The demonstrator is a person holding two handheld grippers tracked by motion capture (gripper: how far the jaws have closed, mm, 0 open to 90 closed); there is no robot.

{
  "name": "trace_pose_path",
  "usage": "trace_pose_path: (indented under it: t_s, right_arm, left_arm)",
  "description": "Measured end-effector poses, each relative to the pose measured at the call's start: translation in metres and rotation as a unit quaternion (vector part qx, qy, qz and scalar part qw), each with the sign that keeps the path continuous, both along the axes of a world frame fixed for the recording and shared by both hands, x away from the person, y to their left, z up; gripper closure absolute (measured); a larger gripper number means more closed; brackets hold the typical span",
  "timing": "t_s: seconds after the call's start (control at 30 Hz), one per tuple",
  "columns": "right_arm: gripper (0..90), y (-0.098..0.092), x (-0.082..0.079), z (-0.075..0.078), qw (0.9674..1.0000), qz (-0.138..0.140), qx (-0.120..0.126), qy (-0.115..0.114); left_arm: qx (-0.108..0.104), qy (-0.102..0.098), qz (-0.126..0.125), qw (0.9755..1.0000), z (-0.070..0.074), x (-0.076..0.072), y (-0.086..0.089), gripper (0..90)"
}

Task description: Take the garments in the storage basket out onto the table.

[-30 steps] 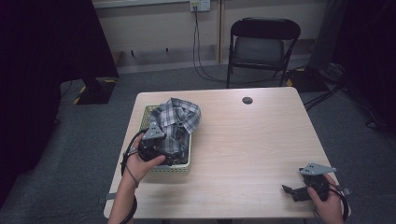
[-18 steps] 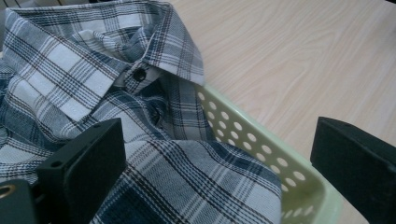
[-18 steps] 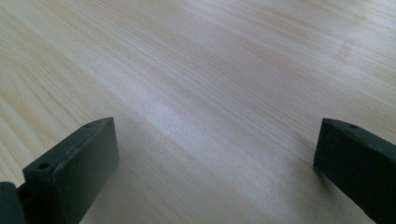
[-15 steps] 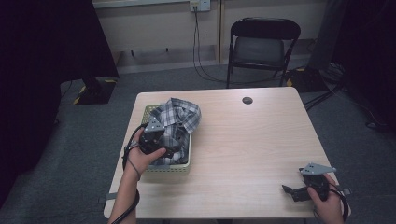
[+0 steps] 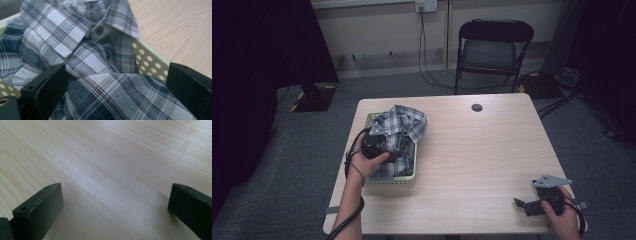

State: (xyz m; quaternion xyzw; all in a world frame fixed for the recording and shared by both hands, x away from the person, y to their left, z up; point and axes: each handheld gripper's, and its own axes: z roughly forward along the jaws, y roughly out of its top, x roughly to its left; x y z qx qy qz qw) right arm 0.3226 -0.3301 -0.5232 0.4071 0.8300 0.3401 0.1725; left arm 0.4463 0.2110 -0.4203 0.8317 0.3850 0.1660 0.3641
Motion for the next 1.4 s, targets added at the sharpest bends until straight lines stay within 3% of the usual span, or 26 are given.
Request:
trace_pose_path:
  t_s: [0.37,0.9,1.03,1.2,1.3,1.33,1.4]
  right_arm:
    - [0.0,0.0,0.0,0.0,1.0,0.0,0.0,0.0]
    - [0.0,0.0,0.0,0.0,1.0,0.0,0.0,0.0]
    - [0.0,0.0,0.0,0.0,1.0,0.0,0.0,0.0]
    - [0.0,0.0,0.0,0.0,1.0,0.0,0.0,0.0]
    - [0.0,0.0,0.0,0.0,1.0,0.0,0.0,0.0]
    - [0.0,0.0,0.0,0.0,1.0,0.0,0.0,0.0]
    - [0.0,0.0,0.0,0.0,1.0,0.0,0.0,0.0]
  left_arm:
    - [0.036,0.028,0.029,0.9985,-0.01,0.019,-0.002,3.0]
    - [0.051,0.062,0.046,0.9957,-0.029,0.038,-0.005,2.3]
    - [0.048,0.081,0.058,0.9939,-0.035,0.043,-0.006,2.1]
    - [0.074,0.113,0.064,0.9888,-0.043,0.048,-0.009,3.0]
    - [0.071,0.128,0.072,0.9867,-0.048,0.05,-0.01,2.0]
    - [0.065,0.142,0.082,0.9843,-0.053,0.052,-0.009,1.1]
    - [0.06,0.154,0.086,0.9825,-0.057,0.053,-0.01,0.0]
